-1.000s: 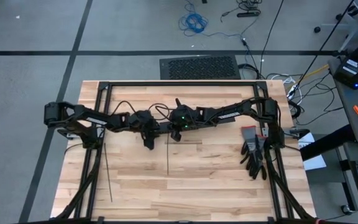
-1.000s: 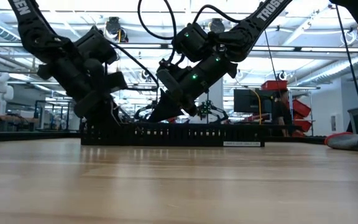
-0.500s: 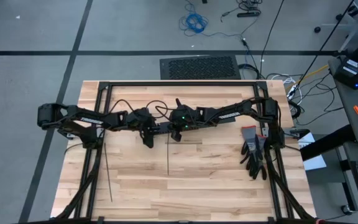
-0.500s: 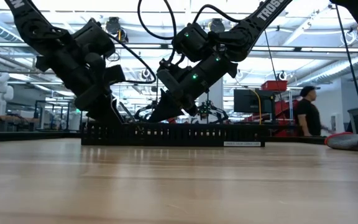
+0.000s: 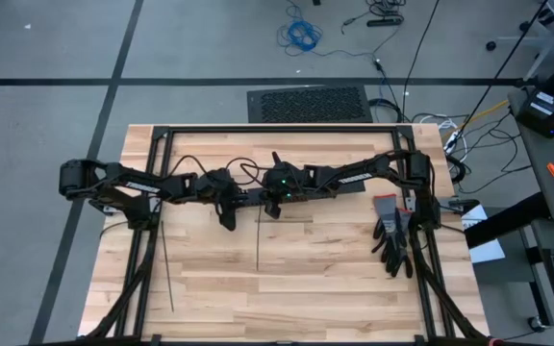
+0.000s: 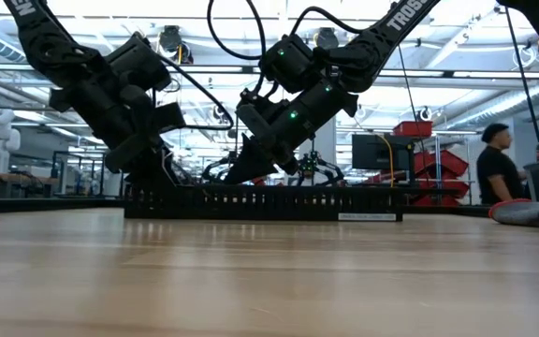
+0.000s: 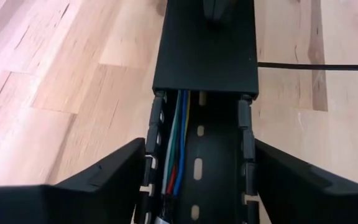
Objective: Ziptie cables
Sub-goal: Close the black cable duct with the cable duct cover
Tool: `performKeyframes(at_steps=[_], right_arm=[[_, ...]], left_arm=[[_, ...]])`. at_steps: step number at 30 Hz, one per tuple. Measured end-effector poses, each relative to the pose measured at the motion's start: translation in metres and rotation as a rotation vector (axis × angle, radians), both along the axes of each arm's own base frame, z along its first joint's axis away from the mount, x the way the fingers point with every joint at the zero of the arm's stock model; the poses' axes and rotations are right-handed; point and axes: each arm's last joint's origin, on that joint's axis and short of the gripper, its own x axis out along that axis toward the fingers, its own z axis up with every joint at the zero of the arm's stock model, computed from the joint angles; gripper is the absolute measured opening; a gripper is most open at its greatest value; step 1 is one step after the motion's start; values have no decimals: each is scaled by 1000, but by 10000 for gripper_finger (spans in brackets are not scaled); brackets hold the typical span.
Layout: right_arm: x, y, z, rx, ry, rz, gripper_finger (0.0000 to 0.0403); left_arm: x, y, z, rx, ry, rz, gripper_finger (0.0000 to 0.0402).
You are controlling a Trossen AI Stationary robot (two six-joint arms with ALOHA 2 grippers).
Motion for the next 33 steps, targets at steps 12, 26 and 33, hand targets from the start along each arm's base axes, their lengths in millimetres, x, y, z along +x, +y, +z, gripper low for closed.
performKeyframes(at_steps=[12,26,33], right_arm=[[0,0,0,5,-5,5,0],[5,0,-7,13,-33,19,0],[8,-1,-19,45,-51,8,0]], left_arm=[[2,0,2,6,-36,-2,246],[12,2,-6,-43,-85,11,241],[13,0,-8,-51,-87,18,241]])
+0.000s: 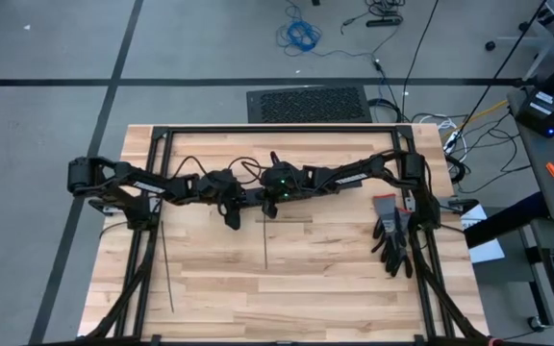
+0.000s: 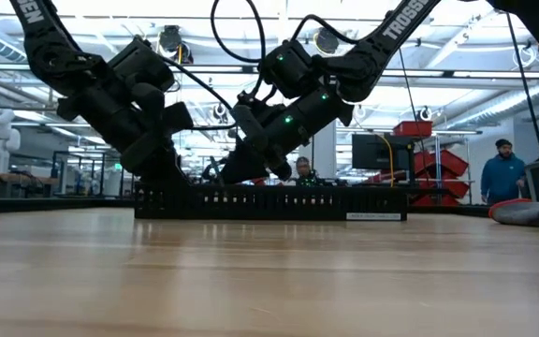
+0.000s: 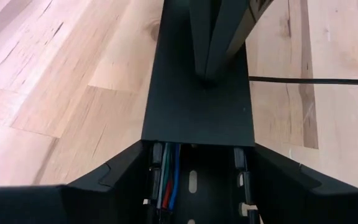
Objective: Ziptie cables
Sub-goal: Close the black cable duct with the cable duct cover
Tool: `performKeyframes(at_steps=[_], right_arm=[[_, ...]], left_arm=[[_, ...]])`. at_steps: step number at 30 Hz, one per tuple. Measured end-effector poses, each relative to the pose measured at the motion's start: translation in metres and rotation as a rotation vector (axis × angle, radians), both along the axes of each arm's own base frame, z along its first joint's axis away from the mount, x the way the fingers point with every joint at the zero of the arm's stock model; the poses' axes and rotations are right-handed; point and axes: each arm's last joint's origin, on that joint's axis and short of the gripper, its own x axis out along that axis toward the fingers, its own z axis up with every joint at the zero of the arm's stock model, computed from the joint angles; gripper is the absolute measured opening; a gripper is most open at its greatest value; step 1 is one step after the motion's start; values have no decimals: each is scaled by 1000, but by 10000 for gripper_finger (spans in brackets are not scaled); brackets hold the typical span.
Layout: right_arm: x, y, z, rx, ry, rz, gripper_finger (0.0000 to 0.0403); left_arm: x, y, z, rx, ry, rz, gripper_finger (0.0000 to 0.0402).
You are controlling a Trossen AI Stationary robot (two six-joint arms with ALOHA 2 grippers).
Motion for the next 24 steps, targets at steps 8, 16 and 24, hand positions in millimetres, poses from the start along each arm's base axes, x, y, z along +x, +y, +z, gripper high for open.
performKeyframes(at_steps=[8,16,24], right_arm=[[0,0,1,-1,-10,7,0],[0,-2,2,-3,-13,14,0],[0,-2,2,2,-12,1,0]], left_arm=[[-2,-1,4,-17,-7,-13,241],[-3,-1,5,-30,17,-2,241],[-19,-3,28,54,20,-1,244]])
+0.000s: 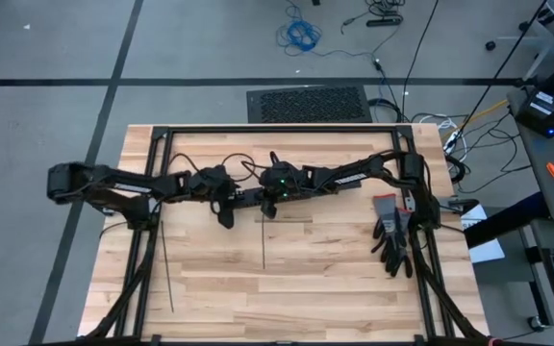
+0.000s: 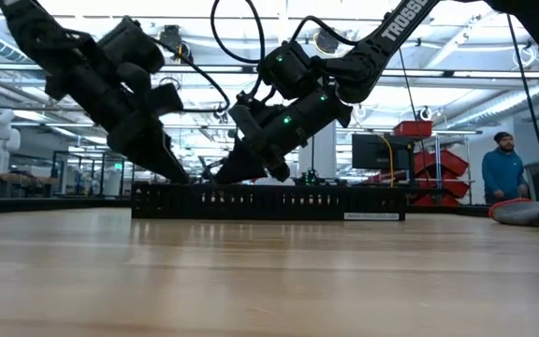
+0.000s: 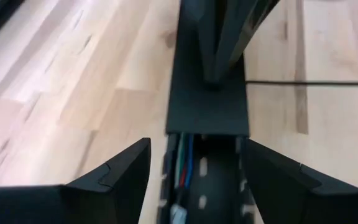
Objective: Ziptie cables
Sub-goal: Close the black cable duct with the cable duct cover
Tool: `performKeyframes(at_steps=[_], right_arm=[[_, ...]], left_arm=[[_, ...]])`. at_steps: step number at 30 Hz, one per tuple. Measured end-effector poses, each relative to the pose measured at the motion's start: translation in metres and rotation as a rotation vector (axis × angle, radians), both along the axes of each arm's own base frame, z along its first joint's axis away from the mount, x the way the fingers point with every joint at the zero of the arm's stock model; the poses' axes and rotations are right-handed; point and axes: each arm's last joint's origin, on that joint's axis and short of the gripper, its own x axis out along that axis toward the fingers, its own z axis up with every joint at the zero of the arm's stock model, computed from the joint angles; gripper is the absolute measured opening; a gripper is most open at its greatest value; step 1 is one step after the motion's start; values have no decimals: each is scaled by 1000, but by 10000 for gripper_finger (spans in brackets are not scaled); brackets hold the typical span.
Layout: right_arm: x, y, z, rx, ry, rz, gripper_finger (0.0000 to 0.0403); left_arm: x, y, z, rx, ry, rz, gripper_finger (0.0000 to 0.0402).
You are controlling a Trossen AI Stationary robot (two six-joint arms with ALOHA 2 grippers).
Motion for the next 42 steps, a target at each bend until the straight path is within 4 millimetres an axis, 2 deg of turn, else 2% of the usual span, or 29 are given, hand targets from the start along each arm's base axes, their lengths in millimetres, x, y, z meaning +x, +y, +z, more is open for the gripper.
performKeyframes(at_steps=[8,15,20,28,36,42], right_arm=[[0,0,0,2,0,-3,0],[0,-1,0,1,-1,-2,0],[0,-1,0,-7,-8,10,0],[1,-1,1,0,-29,28,0],[1,-1,1,-1,-29,33,0],[1,-1,1,-1,-29,34,0]], left_arm=[[-12,-2,4,-11,69,22,266],[-16,-2,6,-21,72,65,267],[-22,-4,16,5,41,57,267],[-28,-7,-1,-17,-11,23,267],[-23,-8,5,-35,-94,-77,268],[-20,-8,-3,-9,-54,-110,305]])
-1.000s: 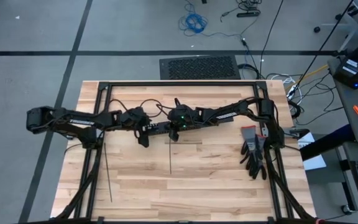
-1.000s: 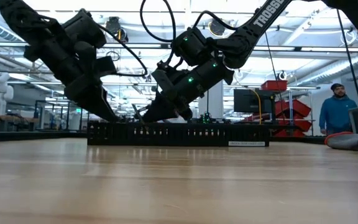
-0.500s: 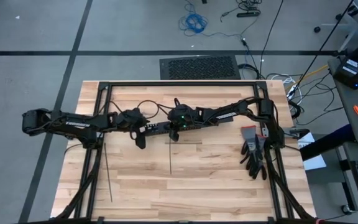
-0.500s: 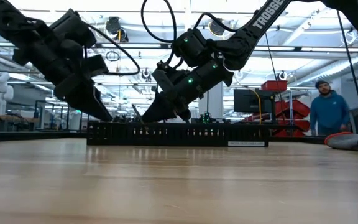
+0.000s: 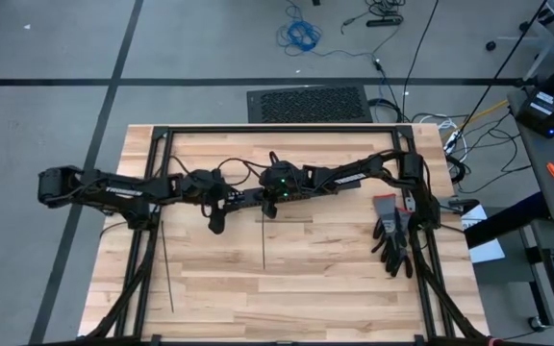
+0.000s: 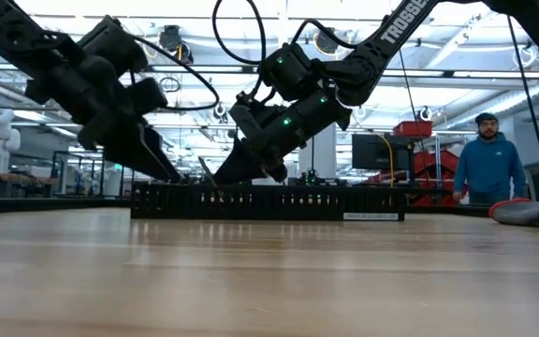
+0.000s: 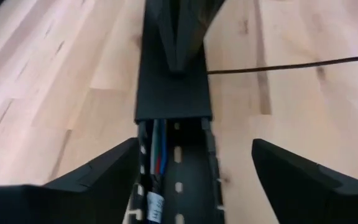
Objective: Ziptie cables
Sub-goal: Close the black cable duct with the cable duct cover
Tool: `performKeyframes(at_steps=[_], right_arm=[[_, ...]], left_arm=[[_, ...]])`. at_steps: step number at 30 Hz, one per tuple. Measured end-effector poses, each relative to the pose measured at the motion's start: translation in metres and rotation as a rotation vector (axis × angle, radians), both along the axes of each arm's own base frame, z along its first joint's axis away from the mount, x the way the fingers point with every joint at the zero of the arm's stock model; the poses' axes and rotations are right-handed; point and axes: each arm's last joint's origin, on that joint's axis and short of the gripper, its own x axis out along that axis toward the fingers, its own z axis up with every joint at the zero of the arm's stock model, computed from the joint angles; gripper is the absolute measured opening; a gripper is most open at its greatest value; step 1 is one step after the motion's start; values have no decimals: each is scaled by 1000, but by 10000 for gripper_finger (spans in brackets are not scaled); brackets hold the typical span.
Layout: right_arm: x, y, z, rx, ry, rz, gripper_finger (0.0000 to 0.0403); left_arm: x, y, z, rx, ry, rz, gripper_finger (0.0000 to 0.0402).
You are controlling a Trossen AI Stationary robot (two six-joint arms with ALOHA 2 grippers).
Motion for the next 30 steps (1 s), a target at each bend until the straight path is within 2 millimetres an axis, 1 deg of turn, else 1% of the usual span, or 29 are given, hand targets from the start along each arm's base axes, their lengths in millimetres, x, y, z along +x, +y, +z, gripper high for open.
performKeyframes(at_steps=[3,6,11,14,23,26,30], right_arm=[[0,0,0,0,0,0,0],[0,0,0,0,0,0,0],[0,0,0,1,1,0,0],[0,0,0,1,1,0,0],[0,0,0,3,1,-1,0],[0,0,0,4,1,-2,0],[0,0,0,12,-1,7,0]], left_arm=[[4,2,-4,25,0,13,330],[7,4,-8,50,5,29,346],[9,10,-18,44,45,64,347],[10,12,-22,21,55,83,334],[10,12,-22,15,53,80,255],[11,12,-23,13,47,83,243],[13,13,-23,1,32,92,240]])
